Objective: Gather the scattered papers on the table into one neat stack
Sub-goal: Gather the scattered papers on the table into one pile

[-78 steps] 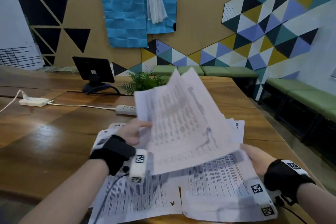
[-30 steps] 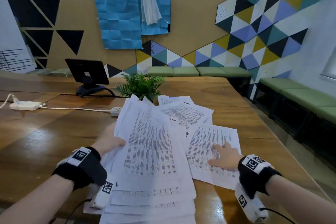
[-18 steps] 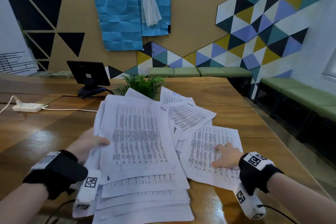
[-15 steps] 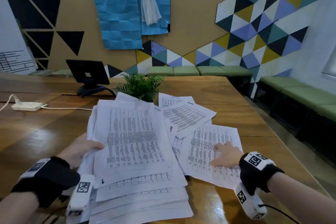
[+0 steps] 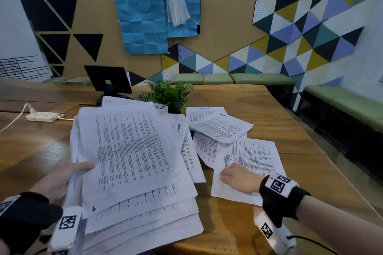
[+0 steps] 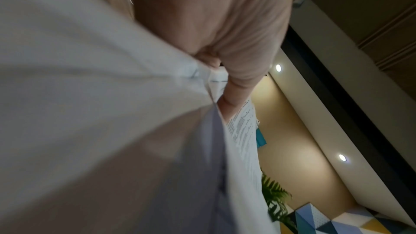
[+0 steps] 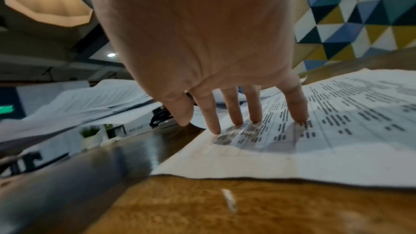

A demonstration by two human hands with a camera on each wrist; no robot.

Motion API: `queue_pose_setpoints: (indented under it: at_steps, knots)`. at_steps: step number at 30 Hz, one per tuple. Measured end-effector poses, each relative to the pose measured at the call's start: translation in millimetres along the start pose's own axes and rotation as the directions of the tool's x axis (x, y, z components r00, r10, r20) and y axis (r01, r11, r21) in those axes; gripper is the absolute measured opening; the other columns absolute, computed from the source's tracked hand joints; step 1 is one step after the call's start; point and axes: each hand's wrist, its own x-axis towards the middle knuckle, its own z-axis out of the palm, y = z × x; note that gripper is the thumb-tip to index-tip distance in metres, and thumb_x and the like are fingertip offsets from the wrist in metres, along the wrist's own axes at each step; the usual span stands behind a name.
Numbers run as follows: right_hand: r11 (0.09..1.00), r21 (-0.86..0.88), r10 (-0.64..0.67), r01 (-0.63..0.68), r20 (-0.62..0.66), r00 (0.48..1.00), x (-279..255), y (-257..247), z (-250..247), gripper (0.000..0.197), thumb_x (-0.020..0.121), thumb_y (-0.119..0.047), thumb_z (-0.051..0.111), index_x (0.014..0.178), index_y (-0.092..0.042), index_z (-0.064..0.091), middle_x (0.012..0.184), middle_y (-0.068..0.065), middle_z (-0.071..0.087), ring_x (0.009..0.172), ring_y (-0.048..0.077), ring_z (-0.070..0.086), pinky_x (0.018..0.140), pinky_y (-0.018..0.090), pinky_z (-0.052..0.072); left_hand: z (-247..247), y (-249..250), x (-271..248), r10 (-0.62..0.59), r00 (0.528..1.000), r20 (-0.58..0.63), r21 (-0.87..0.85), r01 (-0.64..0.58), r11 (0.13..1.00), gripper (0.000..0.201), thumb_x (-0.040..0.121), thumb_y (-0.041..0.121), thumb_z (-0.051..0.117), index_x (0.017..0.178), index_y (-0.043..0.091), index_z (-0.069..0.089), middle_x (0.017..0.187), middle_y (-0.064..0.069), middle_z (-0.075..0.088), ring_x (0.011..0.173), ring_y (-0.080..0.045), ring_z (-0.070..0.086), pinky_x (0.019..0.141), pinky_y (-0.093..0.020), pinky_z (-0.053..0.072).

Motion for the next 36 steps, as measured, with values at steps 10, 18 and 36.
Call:
queue_pose_setpoints:
  at_steps: [10,18,36]
  knots:
    - [0.249,0.969,-0.196,-0.004,0.054,0.979,-46.0,-12.8,-43.7,0.058,0.088,-0.063,0.043,0.125,-0.022,0.061,0.133,0.01,0.061,0.125,0.03,0.055,0.11,0.045,0.036,72.4,-0.8,-22.8,0.058,0.951,0.302,-0.086,-0.034,0.996,0.074,0.049,0.007,0.089,0.116,0.003,0.058,0.09,-0.013,0.078,0.072,-0.025,0.076,0.055,-0.033,0.061]
    - [-0.008,0.993,0.056,-0.114,0.114,0.992,-52.1,32.3,-27.4,0.055,0.089,-0.048,0.051,0.128,-0.011,0.061,0.126,0.015,0.066,0.12,0.031,0.06,0.103,0.046,0.045,178.5,-33.5,13.6,-0.118,0.922,0.37,-0.049,0.146,0.988,0.043,0.086,0.012,0.064,0.126,-0.001,0.058,0.122,-0.025,0.066,0.108,-0.038,0.065,0.099,-0.053,0.049]
    - [0.078,0.964,0.238,-0.254,0.23,0.944,-30.8,83.8,-2.7,0.051,0.097,-0.046,0.04,0.119,-0.007,0.063,0.124,0.017,0.066,0.11,0.032,0.064,0.094,0.044,0.049,257.0,-58.0,39.1,-0.177,0.902,0.395,0.145,0.129,0.981,0.053,0.086,-0.004,0.058,0.135,0.002,0.038,0.132,-0.013,0.058,0.106,-0.022,0.063,0.085,-0.032,0.055]
